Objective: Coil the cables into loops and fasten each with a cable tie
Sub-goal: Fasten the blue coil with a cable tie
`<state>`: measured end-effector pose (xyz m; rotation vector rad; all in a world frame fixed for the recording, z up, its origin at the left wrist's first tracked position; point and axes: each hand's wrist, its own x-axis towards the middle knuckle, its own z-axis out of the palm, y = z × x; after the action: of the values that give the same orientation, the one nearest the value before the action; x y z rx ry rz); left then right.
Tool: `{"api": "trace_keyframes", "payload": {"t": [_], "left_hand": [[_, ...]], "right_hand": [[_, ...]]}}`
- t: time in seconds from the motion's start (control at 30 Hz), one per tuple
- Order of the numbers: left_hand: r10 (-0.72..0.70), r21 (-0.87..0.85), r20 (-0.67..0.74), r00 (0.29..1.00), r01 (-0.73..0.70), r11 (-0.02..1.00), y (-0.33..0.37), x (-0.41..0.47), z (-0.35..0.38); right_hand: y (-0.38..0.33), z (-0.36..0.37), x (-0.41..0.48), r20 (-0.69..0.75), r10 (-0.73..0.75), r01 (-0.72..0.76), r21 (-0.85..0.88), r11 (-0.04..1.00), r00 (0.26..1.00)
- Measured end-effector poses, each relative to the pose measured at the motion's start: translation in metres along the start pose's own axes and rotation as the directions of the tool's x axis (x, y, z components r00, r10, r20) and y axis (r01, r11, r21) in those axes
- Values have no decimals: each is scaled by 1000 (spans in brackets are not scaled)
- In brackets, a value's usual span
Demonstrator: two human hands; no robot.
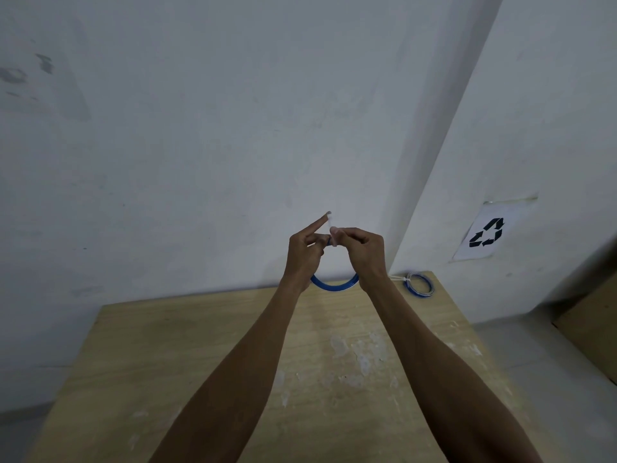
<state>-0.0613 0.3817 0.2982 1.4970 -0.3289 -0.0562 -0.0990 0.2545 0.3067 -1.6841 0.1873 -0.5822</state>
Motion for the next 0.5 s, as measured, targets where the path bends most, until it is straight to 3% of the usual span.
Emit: {"api": "trace_keyframes", "payload": {"t": [0.5], "left_hand": [[-13, -24, 26, 1000, 14, 1000, -5, 0, -2]], "right_hand": [[-21, 1, -5, -28, 98, -96, 50, 994, 995]]}}
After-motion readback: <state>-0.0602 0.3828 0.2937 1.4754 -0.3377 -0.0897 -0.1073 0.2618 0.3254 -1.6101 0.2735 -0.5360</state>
